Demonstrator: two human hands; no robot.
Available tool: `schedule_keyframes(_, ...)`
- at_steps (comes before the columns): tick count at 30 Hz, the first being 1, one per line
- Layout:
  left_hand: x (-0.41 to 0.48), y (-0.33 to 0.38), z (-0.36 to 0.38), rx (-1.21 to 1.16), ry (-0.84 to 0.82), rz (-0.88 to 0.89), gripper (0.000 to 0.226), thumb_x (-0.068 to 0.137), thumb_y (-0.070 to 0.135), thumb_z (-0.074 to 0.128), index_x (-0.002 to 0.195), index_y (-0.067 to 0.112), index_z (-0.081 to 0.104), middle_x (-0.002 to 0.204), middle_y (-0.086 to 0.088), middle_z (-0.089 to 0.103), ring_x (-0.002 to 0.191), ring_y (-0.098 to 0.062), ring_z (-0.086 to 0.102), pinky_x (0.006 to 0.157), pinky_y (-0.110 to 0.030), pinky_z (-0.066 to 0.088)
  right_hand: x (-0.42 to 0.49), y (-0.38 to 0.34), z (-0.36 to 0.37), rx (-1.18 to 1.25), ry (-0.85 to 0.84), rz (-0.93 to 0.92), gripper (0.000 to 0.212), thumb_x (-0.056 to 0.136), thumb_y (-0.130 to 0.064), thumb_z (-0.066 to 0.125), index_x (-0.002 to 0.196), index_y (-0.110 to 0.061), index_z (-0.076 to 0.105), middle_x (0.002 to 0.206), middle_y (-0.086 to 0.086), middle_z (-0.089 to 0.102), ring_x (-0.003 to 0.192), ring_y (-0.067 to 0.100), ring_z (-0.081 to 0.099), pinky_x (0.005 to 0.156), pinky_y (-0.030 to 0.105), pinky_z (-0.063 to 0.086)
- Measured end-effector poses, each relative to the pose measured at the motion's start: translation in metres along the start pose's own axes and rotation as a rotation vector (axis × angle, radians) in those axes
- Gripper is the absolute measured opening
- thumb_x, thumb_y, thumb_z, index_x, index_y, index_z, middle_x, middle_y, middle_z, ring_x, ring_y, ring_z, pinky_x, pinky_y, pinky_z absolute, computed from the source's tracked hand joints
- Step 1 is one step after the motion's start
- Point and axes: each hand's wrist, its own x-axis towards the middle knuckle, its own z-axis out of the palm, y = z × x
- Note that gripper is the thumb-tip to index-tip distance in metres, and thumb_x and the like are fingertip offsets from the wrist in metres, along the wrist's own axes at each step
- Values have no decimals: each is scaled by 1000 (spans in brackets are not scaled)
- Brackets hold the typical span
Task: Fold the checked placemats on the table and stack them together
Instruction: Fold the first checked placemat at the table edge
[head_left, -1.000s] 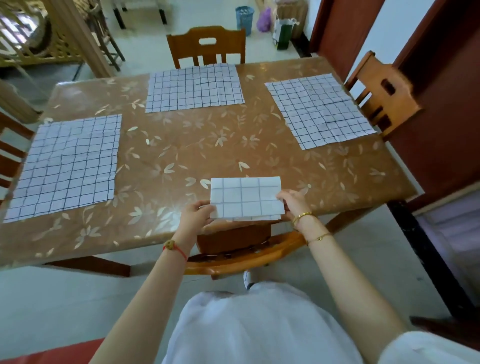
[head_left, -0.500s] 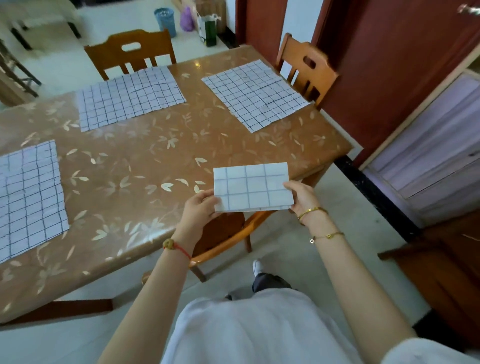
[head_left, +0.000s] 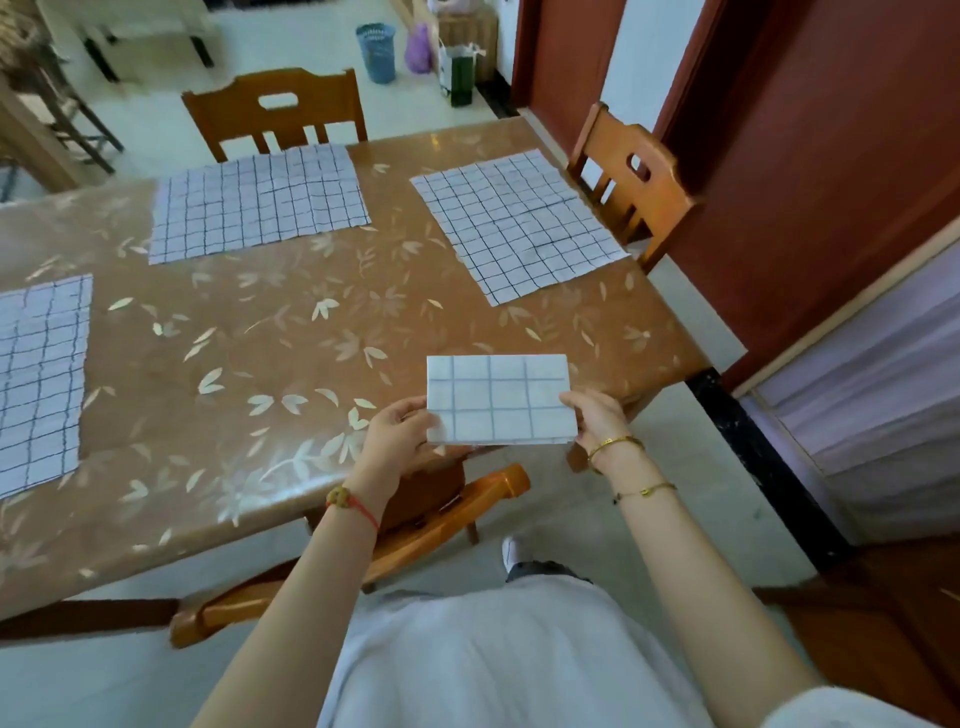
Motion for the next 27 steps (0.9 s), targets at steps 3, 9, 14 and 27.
schedule_keyframes(3,19,-1,12,5,104,22,21,92,-1,58,110,8,65,107,-14,71,93,-26,71,72,-33,60,36,-14,7,-115,-72,18,17,87,2,59,103,-5,61,91,10,63,78,21,61,64,32,52)
schedule_keyframes(9,53,-9,21,11,248,-14,30,90,-4,56,118,2,63,111,-19,70,99,-30,69,79,-35,58,107,-18,24,-431,-193,77,21,75,-13,69,95,-19,69,117,13,65,104,27,63,94,46,53)
schedule_keyframes(14,67,-9,19,4,355,-45,28,88,-6,55,111,6,65,105,-14,69,93,-25,67,73,-30,60,124,-24,50,-616,-278,28,16,83,2,56,86,-11,66,99,12,67,106,34,64,93,51,52)
schedule_keyframes(27,99,-31,8,52,552,-179,30,81,-2,64,90,27,67,101,-9,72,93,-26,70,84,-41,59,154,2,83,-841,-184,20,24,86,1,55,107,-3,67,95,5,60,91,18,54,77,25,43)
